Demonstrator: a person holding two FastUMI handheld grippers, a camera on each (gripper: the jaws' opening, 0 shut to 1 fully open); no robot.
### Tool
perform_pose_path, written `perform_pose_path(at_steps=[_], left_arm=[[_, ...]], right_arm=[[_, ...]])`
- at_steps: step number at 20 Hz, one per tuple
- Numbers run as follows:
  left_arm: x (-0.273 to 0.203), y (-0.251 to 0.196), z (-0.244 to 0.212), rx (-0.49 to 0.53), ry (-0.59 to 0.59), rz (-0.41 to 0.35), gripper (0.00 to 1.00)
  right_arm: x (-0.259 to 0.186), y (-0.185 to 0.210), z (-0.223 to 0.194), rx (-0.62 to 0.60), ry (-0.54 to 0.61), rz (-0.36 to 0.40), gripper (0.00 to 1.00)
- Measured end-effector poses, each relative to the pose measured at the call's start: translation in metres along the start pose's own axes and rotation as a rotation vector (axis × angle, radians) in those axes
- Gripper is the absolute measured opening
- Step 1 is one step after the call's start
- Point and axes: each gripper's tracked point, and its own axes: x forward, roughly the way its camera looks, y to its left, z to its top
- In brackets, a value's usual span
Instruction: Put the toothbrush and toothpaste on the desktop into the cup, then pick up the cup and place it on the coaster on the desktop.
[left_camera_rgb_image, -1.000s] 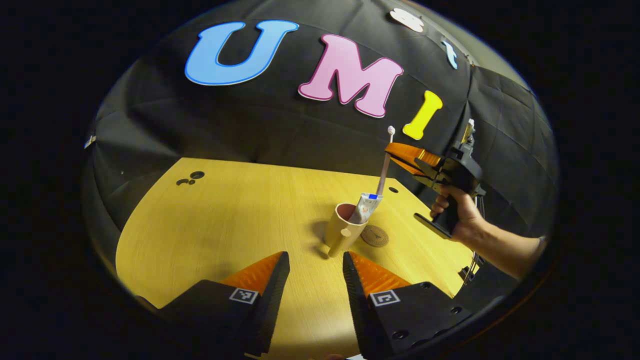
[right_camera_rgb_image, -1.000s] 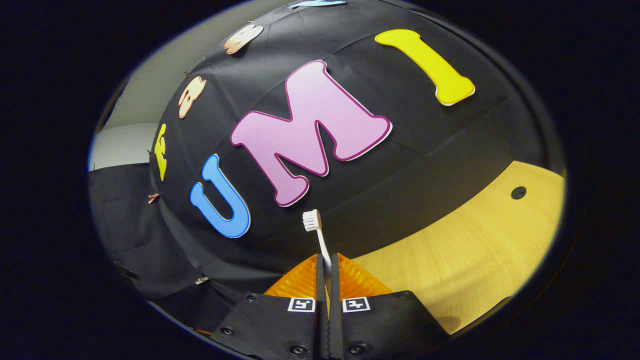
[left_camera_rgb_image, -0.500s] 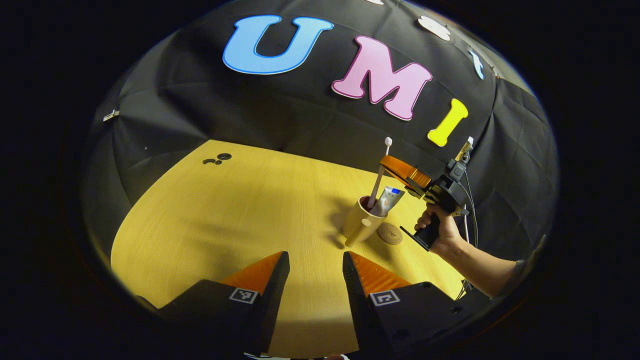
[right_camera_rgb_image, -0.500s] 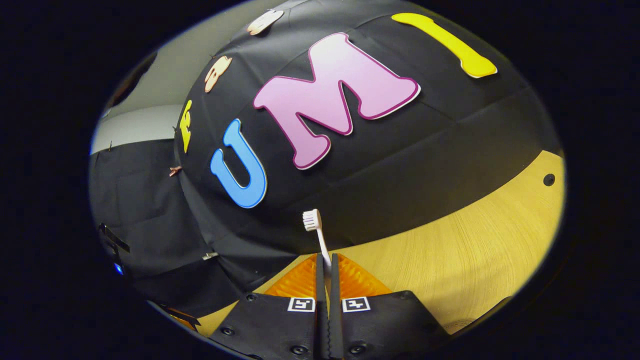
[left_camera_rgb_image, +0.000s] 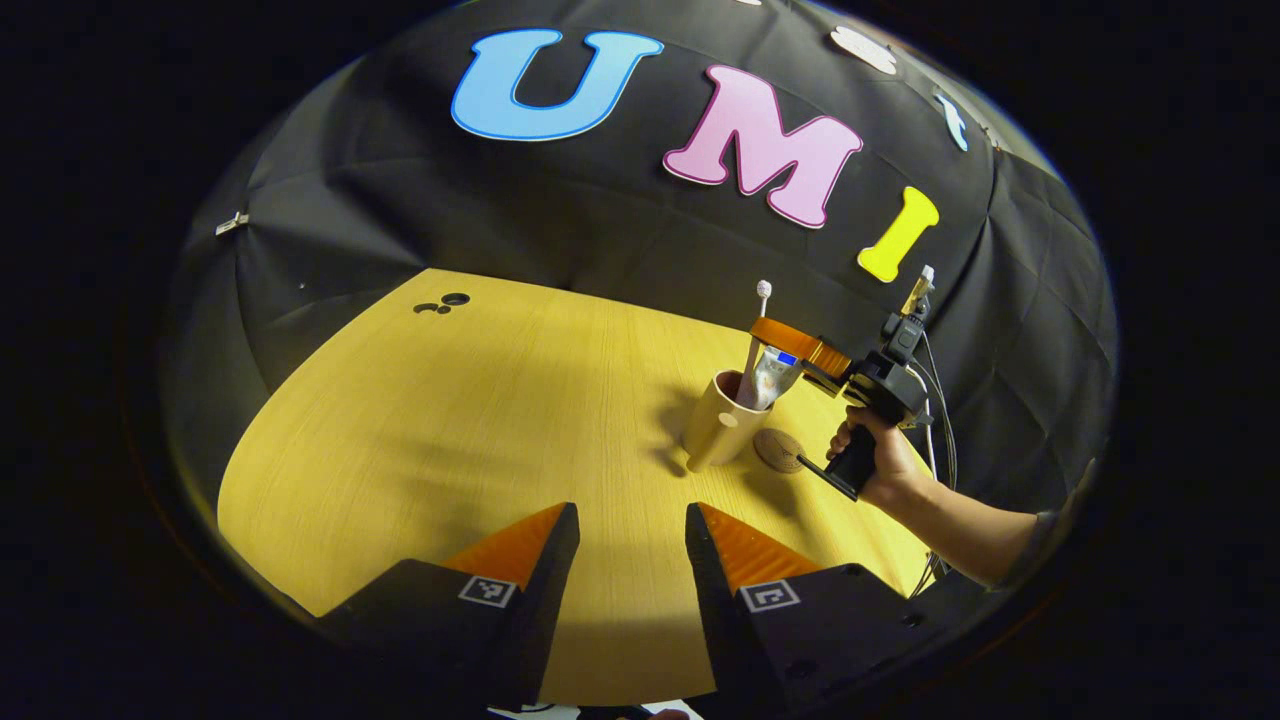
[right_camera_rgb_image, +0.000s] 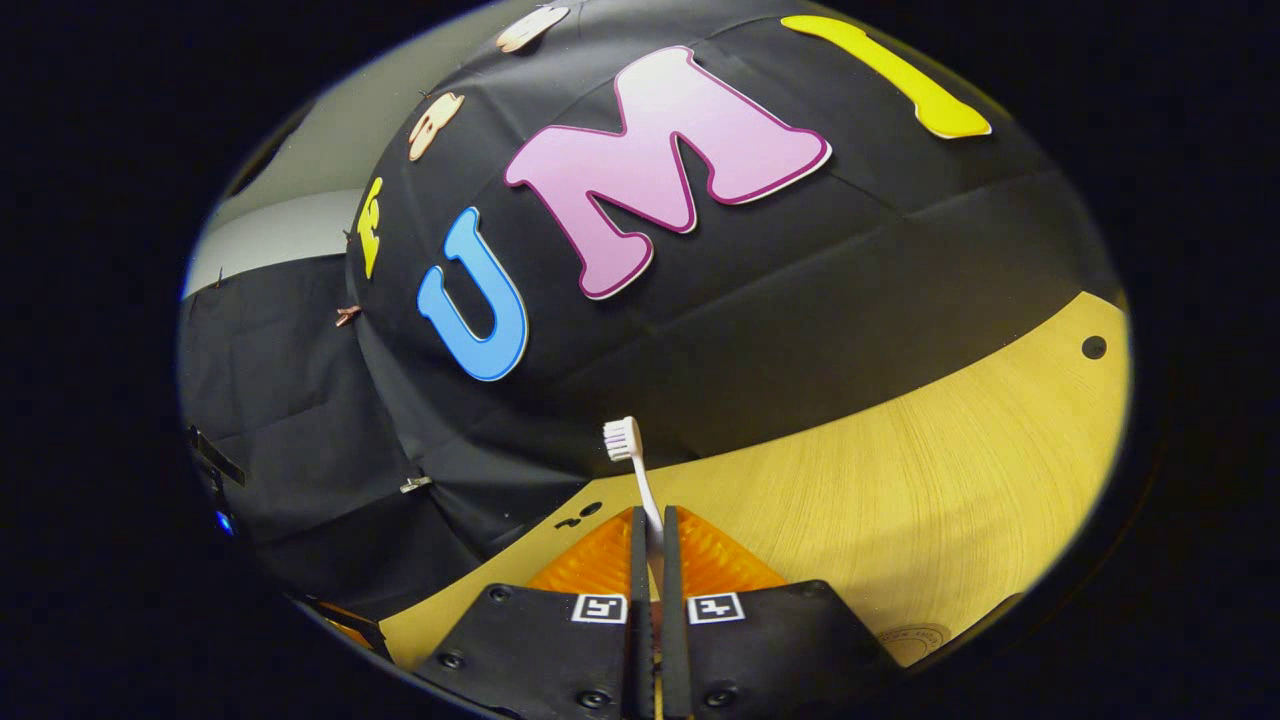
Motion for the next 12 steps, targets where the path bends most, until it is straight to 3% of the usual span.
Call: perform_pose_path(at_steps=[7,12], left_arm=[[-0.001,-0.016,-0.006,0.010,0.006,0.011,0.66],[0.004,-0.033,-0.002,0.023,0.007,0.005,0.66]], right_arm=[[-0.017,-0.010,0.002,0.065,0.035,-0.012,0.10],[-0.034,-0.019,-0.003,0.116,0.066,-0.042,0.29]])
